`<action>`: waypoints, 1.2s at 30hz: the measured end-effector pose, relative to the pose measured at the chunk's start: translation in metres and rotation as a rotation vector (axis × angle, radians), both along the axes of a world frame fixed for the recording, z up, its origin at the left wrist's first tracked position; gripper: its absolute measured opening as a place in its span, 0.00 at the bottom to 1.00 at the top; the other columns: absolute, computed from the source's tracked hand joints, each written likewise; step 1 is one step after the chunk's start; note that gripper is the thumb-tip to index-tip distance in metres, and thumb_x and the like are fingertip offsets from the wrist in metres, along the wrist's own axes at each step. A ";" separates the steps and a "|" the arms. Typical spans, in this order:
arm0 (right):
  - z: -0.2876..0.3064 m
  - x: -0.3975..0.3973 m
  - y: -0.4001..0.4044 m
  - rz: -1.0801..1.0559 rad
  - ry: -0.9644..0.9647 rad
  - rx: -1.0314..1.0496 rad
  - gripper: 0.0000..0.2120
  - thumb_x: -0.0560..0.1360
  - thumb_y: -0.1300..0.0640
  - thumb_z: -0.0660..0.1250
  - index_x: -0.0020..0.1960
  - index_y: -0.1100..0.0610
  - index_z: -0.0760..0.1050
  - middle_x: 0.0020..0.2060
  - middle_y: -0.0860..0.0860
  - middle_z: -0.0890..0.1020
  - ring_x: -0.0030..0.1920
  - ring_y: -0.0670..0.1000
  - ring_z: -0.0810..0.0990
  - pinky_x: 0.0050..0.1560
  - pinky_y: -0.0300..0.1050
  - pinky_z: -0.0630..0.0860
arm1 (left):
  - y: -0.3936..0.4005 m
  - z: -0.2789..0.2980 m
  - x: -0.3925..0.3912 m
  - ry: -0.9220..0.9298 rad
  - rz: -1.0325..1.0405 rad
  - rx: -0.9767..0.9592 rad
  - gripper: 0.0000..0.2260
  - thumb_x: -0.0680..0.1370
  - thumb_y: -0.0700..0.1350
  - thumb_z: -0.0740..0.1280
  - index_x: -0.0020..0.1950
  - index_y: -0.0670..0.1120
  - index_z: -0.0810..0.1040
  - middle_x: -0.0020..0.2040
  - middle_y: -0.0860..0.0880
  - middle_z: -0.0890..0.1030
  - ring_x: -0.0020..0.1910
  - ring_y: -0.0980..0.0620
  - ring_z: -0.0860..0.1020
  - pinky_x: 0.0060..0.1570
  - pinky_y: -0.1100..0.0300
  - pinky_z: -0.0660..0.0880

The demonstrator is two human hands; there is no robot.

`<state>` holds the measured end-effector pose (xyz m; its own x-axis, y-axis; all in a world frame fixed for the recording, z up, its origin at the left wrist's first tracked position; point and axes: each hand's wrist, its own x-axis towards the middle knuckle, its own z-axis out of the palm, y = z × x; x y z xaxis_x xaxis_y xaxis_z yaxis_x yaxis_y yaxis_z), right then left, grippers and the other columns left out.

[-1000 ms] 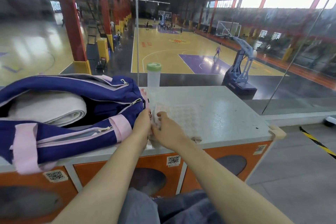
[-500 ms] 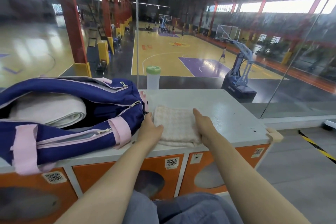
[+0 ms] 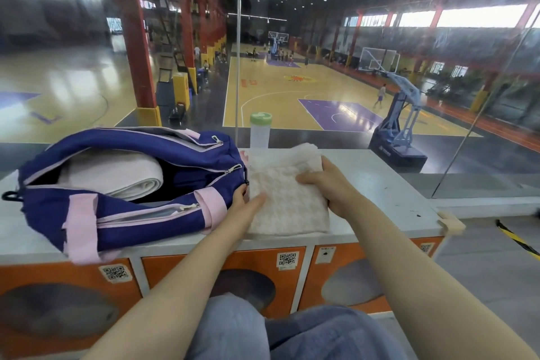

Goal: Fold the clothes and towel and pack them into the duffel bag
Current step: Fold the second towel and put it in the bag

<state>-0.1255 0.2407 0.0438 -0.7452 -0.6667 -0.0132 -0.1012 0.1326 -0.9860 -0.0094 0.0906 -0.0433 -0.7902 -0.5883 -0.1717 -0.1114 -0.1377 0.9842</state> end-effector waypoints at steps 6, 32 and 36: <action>0.042 0.035 -0.004 0.236 0.009 -0.168 0.22 0.73 0.69 0.68 0.64 0.54 0.73 0.56 0.55 0.83 0.55 0.57 0.83 0.55 0.54 0.80 | -0.008 0.022 0.036 0.250 -0.035 0.295 0.40 0.65 0.67 0.74 0.72 0.51 0.68 0.63 0.47 0.80 0.60 0.45 0.80 0.63 0.45 0.73; -0.001 0.105 -0.179 0.409 1.026 0.165 0.40 0.72 0.64 0.62 0.78 0.46 0.49 0.76 0.48 0.61 0.67 0.55 0.71 0.60 0.56 0.74 | -0.132 0.045 0.145 0.255 0.276 -0.513 0.16 0.78 0.37 0.66 0.60 0.54 0.72 0.54 0.57 0.80 0.54 0.58 0.78 0.50 0.61 0.76; -0.004 0.102 -0.186 0.455 1.025 0.263 0.41 0.70 0.63 0.64 0.77 0.45 0.52 0.73 0.50 0.67 0.63 0.56 0.75 0.58 0.54 0.74 | -0.131 0.042 0.148 0.259 0.147 -0.593 0.13 0.77 0.35 0.67 0.54 0.53 0.74 0.48 0.60 0.81 0.47 0.64 0.78 0.44 0.69 0.75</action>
